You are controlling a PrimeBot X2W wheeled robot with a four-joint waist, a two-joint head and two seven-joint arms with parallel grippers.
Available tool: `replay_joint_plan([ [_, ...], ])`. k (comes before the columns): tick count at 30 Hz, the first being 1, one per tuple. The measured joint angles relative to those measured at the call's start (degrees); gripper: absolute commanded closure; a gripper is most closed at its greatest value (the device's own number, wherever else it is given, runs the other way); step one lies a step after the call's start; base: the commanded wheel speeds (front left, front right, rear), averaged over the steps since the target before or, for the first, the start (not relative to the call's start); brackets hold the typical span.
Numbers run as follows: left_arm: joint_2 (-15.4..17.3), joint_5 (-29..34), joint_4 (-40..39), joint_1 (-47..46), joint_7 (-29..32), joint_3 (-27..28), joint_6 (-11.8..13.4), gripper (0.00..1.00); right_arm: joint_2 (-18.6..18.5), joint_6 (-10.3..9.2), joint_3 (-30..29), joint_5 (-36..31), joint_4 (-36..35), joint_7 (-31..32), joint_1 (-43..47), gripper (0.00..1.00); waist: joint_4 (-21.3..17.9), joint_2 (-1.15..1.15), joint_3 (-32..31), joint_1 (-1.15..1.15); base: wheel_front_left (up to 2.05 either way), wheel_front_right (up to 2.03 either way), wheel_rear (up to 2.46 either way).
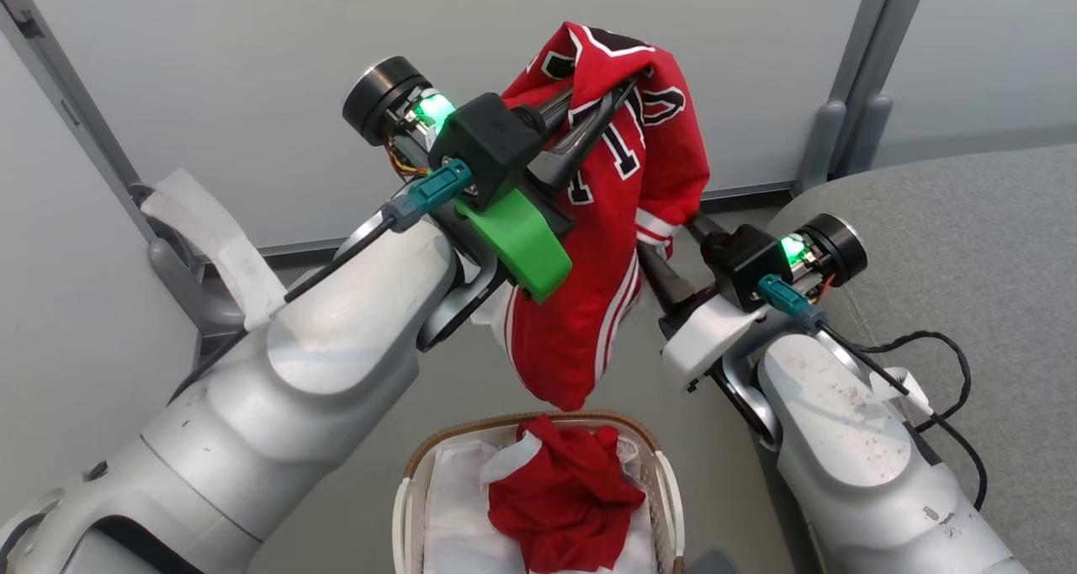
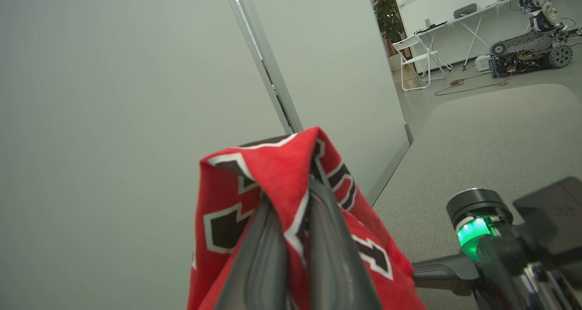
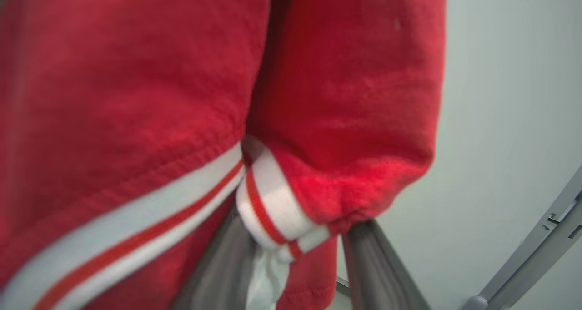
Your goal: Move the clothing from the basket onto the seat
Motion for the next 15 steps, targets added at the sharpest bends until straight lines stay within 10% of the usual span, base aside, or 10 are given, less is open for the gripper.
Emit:
replay_joint_plan([
  [15,1.13,-2.47,3.00,3.09,-0.32,2.14,0.00,1.00,-0.02,0.00,-3.20,-0.19,-1.53,0.00,0.03,1.00,-0.79,0.00,0.39,0.00,0.00,0.00,0.00],
])
